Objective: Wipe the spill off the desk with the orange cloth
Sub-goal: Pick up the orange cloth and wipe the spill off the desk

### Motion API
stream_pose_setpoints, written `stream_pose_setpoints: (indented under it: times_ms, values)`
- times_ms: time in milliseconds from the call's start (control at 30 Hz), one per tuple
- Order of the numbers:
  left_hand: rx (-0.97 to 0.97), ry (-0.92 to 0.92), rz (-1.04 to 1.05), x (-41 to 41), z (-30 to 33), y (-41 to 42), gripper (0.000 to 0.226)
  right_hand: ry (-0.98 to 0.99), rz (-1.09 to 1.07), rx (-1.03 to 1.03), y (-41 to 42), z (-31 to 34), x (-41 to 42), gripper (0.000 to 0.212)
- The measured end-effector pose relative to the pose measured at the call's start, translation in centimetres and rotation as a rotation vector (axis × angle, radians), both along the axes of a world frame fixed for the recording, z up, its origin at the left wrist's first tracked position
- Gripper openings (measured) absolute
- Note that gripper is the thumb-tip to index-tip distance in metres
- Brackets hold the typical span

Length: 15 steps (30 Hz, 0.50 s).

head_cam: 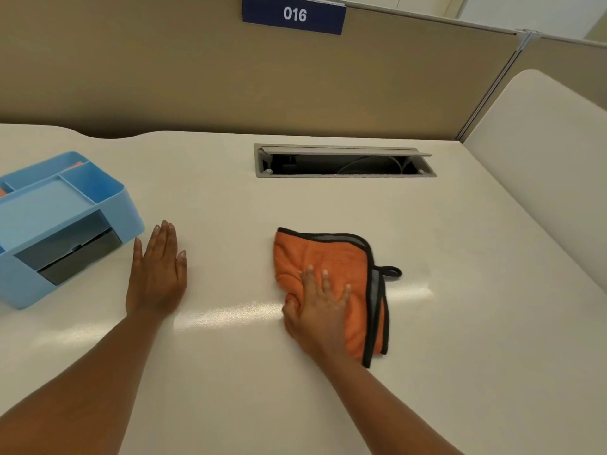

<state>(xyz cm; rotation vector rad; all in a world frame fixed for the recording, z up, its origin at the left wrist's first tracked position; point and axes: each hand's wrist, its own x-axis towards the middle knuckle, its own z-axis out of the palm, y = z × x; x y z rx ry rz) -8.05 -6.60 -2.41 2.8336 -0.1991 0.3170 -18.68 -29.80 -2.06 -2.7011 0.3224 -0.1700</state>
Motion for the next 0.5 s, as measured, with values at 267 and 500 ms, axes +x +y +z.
stream_pose_setpoints:
  times_ms: [267,500]
  values:
    - [-0.005,0.009,0.002,0.1,0.1,0.0,0.062,-0.236,0.235,-0.038,6.9,0.7,-0.6,0.043]
    - [-0.026,0.009,0.009,0.1,0.1,0.2,0.061,-0.153,0.149,0.820,5.1,5.0,0.9,0.028]
